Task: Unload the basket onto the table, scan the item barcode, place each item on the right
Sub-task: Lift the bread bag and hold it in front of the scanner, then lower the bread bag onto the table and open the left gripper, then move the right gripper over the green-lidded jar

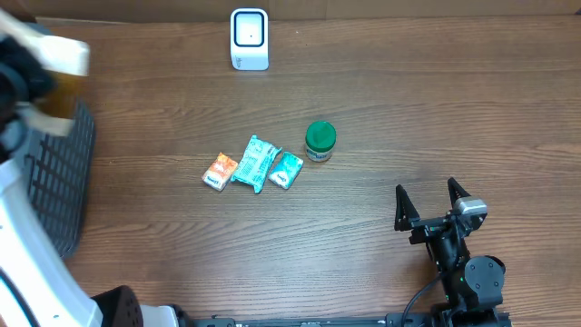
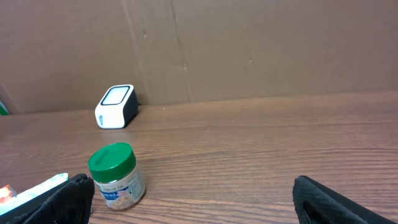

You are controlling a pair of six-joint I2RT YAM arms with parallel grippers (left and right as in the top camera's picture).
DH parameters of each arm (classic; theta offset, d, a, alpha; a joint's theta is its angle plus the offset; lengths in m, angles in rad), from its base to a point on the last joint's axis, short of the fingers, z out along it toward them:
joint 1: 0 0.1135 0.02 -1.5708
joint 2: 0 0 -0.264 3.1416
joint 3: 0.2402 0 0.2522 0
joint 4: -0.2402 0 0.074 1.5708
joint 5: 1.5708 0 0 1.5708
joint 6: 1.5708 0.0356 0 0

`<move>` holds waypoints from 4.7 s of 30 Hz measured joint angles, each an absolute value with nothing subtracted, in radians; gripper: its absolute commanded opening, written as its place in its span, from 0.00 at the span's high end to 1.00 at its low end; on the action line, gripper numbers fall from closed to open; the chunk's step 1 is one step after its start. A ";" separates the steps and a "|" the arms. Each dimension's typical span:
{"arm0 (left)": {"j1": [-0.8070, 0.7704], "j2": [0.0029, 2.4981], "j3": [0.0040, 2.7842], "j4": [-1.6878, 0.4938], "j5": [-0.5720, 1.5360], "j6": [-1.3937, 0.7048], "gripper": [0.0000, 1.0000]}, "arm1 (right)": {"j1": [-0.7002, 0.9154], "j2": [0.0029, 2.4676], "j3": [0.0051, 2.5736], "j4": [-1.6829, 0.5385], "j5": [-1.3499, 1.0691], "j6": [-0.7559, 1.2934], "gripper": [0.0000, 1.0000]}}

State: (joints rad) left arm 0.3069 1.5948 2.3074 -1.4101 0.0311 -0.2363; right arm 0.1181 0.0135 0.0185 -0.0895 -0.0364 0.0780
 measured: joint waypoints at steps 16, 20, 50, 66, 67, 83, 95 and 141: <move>-0.071 1.908 1.931 -1.476 -0.022 0.115 0.96 | 0.118 0.014 0.019 -0.089 -0.036 0.078 0.00; -0.085 1.997 1.841 -1.455 -0.126 0.141 0.96 | 0.118 0.014 0.019 -0.090 -0.036 0.078 0.00; -0.299 2.205 1.778 -1.393 -0.016 0.347 0.77 | 0.118 0.014 0.019 -0.090 -0.036 0.078 0.00; -0.278 2.090 1.806 -1.382 -0.102 0.234 0.00 | 0.118 0.014 0.019 -0.089 -0.036 0.078 0.00; -0.278 2.054 1.814 -1.379 -0.101 0.230 0.00 | 0.118 0.014 0.019 -0.089 -0.037 0.078 0.00; -0.277 1.569 1.858 -1.203 0.100 0.075 0.00 | 0.118 0.014 0.019 -0.089 -0.036 0.078 0.00; -0.277 1.581 1.858 -1.274 0.121 -0.133 0.00 | 0.118 0.014 0.019 -0.089 -0.036 0.078 0.00; -0.277 1.583 1.858 -1.174 -0.009 0.030 0.00 | 0.118 0.777 0.944 -0.741 -0.047 0.078 0.00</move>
State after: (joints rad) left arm -0.2771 1.5826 1.8584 -1.1740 -0.0086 0.0299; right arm 0.1184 0.7769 0.9436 -0.7414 -0.0475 0.0776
